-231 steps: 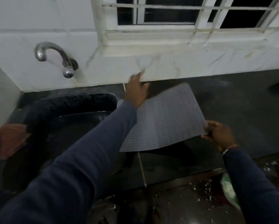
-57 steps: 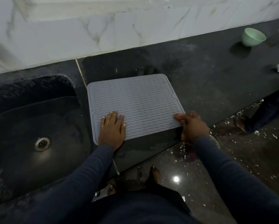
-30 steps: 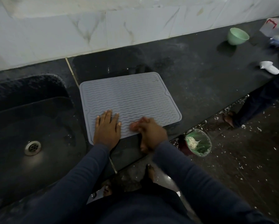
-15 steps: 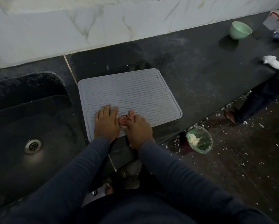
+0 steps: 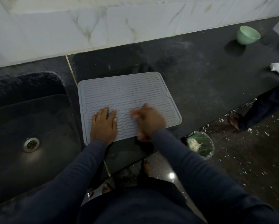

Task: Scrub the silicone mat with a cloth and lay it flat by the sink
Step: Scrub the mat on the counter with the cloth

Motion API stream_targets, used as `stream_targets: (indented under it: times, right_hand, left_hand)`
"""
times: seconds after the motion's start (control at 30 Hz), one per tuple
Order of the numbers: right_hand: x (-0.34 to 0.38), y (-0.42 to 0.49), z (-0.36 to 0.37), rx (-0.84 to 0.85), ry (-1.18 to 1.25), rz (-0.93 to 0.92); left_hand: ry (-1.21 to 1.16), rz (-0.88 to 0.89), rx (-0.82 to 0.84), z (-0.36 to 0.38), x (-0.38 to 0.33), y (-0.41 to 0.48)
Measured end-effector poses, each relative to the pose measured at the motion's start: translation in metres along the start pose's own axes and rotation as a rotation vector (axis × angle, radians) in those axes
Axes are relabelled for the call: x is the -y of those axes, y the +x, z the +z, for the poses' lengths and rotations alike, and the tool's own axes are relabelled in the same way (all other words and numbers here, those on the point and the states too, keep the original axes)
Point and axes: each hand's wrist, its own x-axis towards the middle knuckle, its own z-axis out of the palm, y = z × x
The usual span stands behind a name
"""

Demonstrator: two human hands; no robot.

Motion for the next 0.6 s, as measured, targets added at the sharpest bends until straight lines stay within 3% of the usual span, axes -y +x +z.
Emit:
stream_targets:
  times: [0.07,0.13,0.3,0.4,0.47,0.53,0.6]
  right_hand:
    - [0.037,-0.017,0.026,0.163,0.019,-0.145]
    - [0.016,-0.008,0.029,0.135,0.016,-0.116]
    - [-0.113,0.021,-0.044,-0.028,-0.166,0.385]
    - [-0.112,0.03,-0.058,-0.098,-0.19,0.481]
    - [-0.07,0.03,-0.043,-0.096,-0.067,0.37]
    - [-0.016,0.02,-0.007,-0.045,-0.005,0.116]
    - [0.027,0.004,0.028,0.114,-0.056,-0.086]
  left_hand:
    - [0.006,0.009,0.005,0.0,0.001,0.001]
    - [-0.002,0.004,0.003,0.001,0.002,0.001]
    - [-0.007,-0.001,-0.011,0.001,0.0,-0.001]
    - [-0.017,0.002,-0.007,0.0,-0.003,-0.002]
    - [-0.016,-0.003,-0.005,-0.002,-0.005,0.0]
    - [-0.023,0.018,0.026,-0.004,-0.009,0.004]
    - [-0.047,0.059,0.075,-0.005,-0.011,0.009]
